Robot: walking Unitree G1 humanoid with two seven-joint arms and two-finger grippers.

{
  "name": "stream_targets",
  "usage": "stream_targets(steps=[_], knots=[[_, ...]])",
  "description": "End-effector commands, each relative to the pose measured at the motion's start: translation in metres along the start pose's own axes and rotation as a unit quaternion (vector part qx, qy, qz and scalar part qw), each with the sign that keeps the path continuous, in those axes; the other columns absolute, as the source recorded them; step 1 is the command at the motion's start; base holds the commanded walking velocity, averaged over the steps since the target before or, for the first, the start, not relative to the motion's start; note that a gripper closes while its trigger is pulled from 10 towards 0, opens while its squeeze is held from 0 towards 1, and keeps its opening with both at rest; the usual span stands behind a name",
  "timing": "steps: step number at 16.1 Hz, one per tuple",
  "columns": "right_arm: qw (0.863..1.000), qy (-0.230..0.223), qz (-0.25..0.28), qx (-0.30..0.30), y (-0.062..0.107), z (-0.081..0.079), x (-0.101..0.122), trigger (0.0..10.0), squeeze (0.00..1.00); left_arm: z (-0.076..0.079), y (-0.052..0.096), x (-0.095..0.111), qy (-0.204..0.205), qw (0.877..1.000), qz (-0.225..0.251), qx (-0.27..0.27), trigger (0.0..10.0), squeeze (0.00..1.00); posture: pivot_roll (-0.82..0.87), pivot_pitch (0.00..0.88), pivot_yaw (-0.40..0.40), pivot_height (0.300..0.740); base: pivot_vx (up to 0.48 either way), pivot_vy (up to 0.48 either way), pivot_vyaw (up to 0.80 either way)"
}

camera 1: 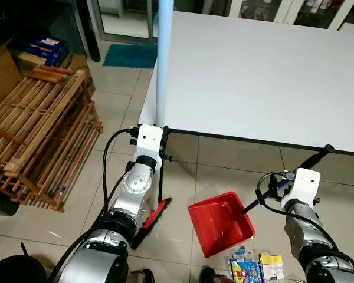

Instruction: Sweep floor

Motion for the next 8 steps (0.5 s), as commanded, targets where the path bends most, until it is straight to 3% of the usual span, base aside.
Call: stream_targets(steps=[1,4,8], knots=[[1.0,0.0,0.004,0.004,0.0006,-0.0001,-0.0002,10.0,0.0,0.0054,-0.0045,0.0102,-0.004,1.0,0.02,-0.008,10.0,0.0,0.05,0.193,-0.025,0.74,0.0,0.0,0.0],[1.0,0.0,0.006,0.008,0.0004,-0.0014,0.0005,10.0,0.0,0.0052,-0.0047,0.0105,-0.005,1.0,0.022,-0.007,10.0,0.0,0.05,0.193,-0.026,0.74,0.0,0.0,0.0],[1.0,-0.001,0.008,0.011,0.0003,-0.0025,0.0012,10.0,0.0,0.0044,-0.0048,0.0112,-0.006,1.0,0.023,-0.005,10.0,0.0,0.05,0.19,-0.025,0.74,0.0,-0.299,0.0]])
Point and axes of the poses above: a point about 5 cm out from each wrist's last joint towards the gripper, its own y axis pointing back from the gripper into the wrist, its own x axis along the axis of the wrist's last joint, z = x × y, the point moved 1 cm from there along -y, pointing out of the wrist towards the gripper, and after that the axes turned 15 degrees about y, right-handed, at the moved point
